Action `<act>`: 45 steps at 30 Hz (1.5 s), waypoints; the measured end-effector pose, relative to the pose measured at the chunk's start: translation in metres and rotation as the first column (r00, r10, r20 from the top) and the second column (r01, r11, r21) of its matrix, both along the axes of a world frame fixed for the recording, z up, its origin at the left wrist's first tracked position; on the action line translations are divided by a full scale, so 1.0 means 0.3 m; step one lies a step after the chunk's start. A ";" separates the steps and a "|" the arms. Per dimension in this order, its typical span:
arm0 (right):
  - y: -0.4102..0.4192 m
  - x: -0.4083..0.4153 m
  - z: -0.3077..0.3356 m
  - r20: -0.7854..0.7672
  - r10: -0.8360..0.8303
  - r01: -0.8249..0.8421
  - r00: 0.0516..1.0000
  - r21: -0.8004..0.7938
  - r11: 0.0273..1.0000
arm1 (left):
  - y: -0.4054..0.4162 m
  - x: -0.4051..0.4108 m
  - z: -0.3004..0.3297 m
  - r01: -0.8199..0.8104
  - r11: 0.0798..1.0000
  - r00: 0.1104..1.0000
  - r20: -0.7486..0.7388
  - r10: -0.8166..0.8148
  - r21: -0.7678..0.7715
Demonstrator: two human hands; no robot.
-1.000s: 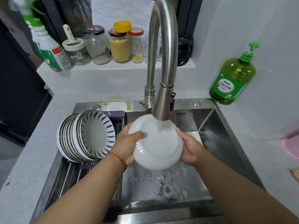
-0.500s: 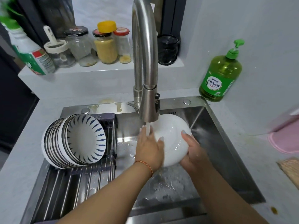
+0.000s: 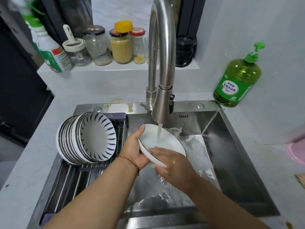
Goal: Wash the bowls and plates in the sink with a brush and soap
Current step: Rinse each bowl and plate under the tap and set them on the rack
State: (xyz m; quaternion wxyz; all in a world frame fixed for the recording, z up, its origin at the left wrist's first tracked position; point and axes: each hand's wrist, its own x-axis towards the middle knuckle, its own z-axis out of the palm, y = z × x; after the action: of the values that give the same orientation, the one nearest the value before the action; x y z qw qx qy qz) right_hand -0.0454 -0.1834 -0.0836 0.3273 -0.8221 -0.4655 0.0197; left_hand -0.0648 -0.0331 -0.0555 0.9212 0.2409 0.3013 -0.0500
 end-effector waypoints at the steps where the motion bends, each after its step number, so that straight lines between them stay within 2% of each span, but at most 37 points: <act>1: 0.008 -0.003 0.021 -0.076 0.049 -0.052 0.996 -0.038 0.998 | 0.006 -0.013 -0.005 -0.001 1.000 1.000 0.014 0.001 -0.002; 3: 0.029 -0.007 0.037 -0.281 0.141 -0.186 0.949 -0.142 0.972 | 0.024 -0.031 -0.021 -0.010 1.000 0.999 0.043 0.011 -0.027; 4: 0.047 -0.002 0.041 -0.331 0.158 -0.229 0.930 -0.188 0.955 | 0.029 -0.040 -0.031 -0.021 0.999 0.999 0.040 0.022 -0.028; 8: 0.136 0.046 0.051 -0.365 0.105 -0.212 0.925 -0.267 0.940 | 0.003 -0.066 -0.036 -0.037 0.997 0.988 0.146 0.048 -0.075; 10: 0.167 0.063 0.067 -0.333 0.081 -0.185 0.939 -0.293 0.938 | -0.005 -0.077 -0.036 -0.059 0.991 0.972 0.218 0.084 -0.117; 12: 0.177 0.083 0.073 -0.255 0.077 -0.174 0.964 -0.384 0.907 | 0.007 -0.083 -0.042 -0.079 0.992 0.968 0.229 0.101 -0.103; 17: 0.120 0.174 0.062 -0.049 0.013 -0.038 0.999 -0.572 0.819 | 0.018 -0.099 -0.024 -0.107 0.994 0.979 0.177 0.101 0.024; 20: 0.037 0.167 0.044 -0.041 -0.023 -0.006 0.999 -0.592 0.806 | 0.028 -0.093 -0.021 -0.161 0.986 0.980 0.127 0.153 0.053; 23: -0.051 0.112 0.038 -0.099 0.018 -0.069 0.995 -0.533 0.844 | 0.048 -0.087 -0.008 -0.201 0.970 0.978 0.084 0.191 0.138; 26: -0.105 0.047 -0.001 -0.134 0.070 -0.121 0.988 -0.420 0.899 | 0.055 -0.084 -0.001 -0.176 0.968 0.984 0.066 0.167 0.180; 30: -0.124 -0.003 -0.054 -0.057 -0.015 0.005 0.998 -0.157 0.988 | 0.035 -0.073 0.012 -0.103 0.981 0.994 -0.017 0.108 0.166; 34: -0.109 -0.045 -0.036 -0.068 -0.034 0.031 0.997 -0.050 0.998 | 0.025 -0.051 0.037 -0.069 0.988 0.995 -0.067 0.078 0.136; 37: -0.091 -0.074 0.010 -0.235 -0.105 0.112 0.966 0.015 0.994 | 0.021 -0.053 0.037 0.016 0.990 0.999 -0.053 -0.008 0.141; 39: -0.072 -0.092 0.026 -0.360 -0.163 0.187 0.919 0.034 0.982 | 0.010 -0.075 0.035 0.047 0.979 0.995 -0.098 -0.028 0.200; 42: -0.052 -0.111 0.018 -0.557 -0.181 0.293 0.811 0.117 0.949 | 0.006 -0.123 0.016 0.042 0.965 0.988 -0.154 -0.001 0.258; 45: -0.026 -0.132 0.029 -0.701 -0.179 0.373 0.690 0.132 0.918 | 0.015 -0.166 0.000 0.005 0.945 0.981 -0.186 0.059 0.326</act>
State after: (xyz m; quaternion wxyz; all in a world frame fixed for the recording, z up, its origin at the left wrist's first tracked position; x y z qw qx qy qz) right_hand -0.0849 -0.1912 -0.0750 0.5794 -0.7676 -0.1823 0.2046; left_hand -0.1146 -0.0285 -0.0555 0.8359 0.3790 0.3969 -0.0104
